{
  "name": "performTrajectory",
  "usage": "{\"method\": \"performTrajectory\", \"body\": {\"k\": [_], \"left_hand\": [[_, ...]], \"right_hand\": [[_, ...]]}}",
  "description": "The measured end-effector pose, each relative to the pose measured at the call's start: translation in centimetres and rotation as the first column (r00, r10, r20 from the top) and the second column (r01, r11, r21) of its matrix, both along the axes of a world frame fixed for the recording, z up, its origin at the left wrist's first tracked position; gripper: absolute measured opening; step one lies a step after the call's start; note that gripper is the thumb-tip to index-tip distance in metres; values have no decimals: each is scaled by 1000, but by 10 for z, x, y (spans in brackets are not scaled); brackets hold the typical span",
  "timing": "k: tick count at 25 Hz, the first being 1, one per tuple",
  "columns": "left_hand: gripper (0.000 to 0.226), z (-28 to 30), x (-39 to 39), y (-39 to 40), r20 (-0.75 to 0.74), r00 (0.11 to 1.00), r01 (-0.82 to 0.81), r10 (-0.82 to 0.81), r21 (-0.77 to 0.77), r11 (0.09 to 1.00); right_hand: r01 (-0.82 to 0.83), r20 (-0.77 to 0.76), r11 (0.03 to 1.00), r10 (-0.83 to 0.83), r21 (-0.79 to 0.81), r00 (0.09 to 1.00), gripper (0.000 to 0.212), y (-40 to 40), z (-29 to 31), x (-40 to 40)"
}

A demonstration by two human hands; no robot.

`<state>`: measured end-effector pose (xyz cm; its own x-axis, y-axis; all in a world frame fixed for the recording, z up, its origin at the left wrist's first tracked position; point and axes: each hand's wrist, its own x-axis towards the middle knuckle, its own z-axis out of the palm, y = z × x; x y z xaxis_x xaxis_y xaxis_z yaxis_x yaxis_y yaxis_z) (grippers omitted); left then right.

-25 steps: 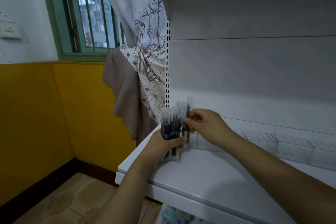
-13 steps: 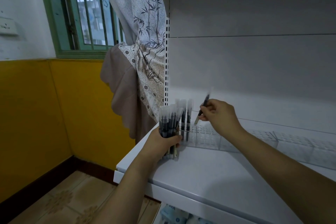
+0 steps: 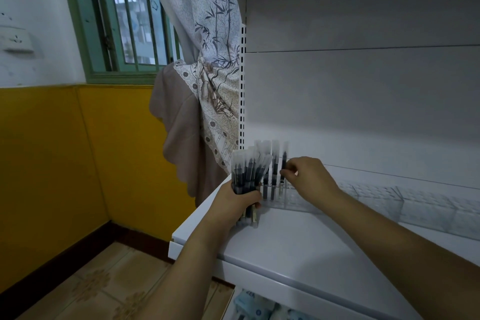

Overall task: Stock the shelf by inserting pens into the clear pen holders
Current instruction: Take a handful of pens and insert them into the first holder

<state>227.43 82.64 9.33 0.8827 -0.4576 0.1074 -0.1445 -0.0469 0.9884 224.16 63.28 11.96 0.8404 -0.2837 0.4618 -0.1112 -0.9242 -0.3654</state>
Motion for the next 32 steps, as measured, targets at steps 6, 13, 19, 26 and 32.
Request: {"method": "performTrajectory", "body": {"k": [6, 13, 19, 26, 32], "left_hand": [[12, 3, -4, 1, 9, 1000, 25, -25, -25, 999], [20, 8, -10, 2, 3, 997, 81, -81, -121, 989], [11, 3, -4, 2, -33, 996, 75, -78, -84, 994], [8, 2, -3, 1, -12, 1000, 7, -7, -32, 999], [10, 2, -1, -1, 3, 999, -35, 35, -12, 999]], "right_hand": [[-96, 297, 927, -18, 364, 955, 30, 54, -4, -45], [-201, 281, 863, 72, 464, 957, 23, 60, -2, -31], [-245, 493, 833, -38, 496, 869, 15, 37, 33, -34], [-187, 427, 919, 22, 347, 904, 15, 8, 32, -24], [-187, 339, 938, 82, 292, 937, 16, 5, 37, -16]]}}
